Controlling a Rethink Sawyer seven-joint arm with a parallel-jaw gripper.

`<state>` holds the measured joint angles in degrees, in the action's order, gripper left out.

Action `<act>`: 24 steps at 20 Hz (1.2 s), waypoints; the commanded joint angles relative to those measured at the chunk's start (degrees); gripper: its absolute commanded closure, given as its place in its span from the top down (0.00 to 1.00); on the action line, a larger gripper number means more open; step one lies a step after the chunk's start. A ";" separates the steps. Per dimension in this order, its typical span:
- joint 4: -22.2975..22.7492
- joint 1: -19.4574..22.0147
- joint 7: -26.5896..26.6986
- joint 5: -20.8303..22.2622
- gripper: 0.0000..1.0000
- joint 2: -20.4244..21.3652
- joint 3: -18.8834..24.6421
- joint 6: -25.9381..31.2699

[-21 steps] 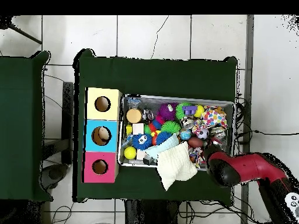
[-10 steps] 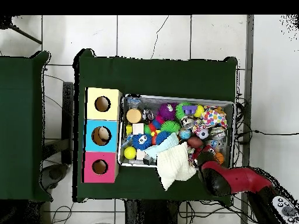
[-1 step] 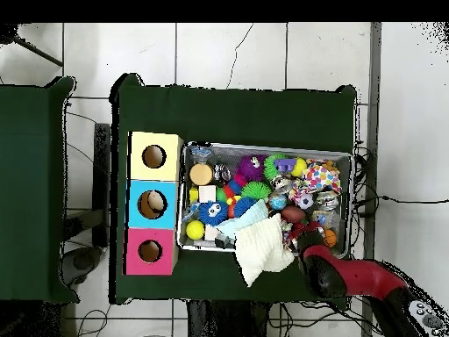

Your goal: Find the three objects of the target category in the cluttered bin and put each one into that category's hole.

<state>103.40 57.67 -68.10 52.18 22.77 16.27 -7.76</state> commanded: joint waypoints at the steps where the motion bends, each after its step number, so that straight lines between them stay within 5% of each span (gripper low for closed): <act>1: -0.05 2.58 -8.39 -3.04 1.00 -4.31 -2.21 9.46; 17: 5.41 2.98 -0.61 -16.13 1.00 12.93 -0.96 30.07; 24: 5.74 3.19 -0.54 -16.82 1.00 15.32 -0.55 32.93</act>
<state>108.66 58.47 -68.10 36.82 34.34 17.08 14.41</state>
